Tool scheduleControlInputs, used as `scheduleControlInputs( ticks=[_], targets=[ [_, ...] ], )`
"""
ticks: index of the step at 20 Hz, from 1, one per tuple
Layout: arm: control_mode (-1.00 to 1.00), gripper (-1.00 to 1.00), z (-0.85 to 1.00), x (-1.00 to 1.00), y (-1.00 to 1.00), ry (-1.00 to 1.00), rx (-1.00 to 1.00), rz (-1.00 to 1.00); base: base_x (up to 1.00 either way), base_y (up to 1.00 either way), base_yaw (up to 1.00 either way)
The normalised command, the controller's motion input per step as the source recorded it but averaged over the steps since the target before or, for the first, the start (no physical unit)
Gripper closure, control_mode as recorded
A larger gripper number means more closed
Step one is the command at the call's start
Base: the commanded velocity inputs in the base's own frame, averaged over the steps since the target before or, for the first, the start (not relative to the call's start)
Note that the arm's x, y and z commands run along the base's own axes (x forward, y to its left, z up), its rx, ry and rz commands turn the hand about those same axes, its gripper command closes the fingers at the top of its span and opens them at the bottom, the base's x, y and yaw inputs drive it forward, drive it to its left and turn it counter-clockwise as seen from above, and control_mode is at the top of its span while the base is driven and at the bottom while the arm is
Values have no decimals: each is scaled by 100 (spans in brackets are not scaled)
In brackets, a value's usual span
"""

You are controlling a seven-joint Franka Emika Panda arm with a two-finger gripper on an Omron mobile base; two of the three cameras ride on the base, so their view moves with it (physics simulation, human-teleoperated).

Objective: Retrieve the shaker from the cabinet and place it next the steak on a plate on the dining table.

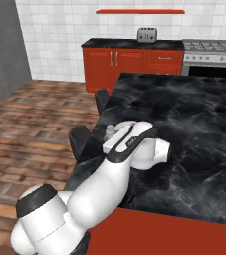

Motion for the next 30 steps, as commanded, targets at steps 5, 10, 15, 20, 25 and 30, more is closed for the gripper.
scheduleControlInputs(
  ticks=[5, 10, 15, 20, 25, 30],
  targets=[
    [-100, 100, -42, 30, -11, 0, 0, 2, 0, 0, 0],
    [-100, 100, -39, 33, -17, 0, 0, 3, 0, 0, 0],
    [-100, 100, -20, 40, -18, -1, 0, 1, 0, 0, 0],
    [-100, 100, -17, 44, -9, 0, 0, 0, 0, 0, 0],
    [-100, 100, -26, 43, -7, 0, 0, 0, 0, 0, 0],
    [-100, 100, -24, 42, -8, 0, 0, 0, 0, 0, 0]
  ],
)
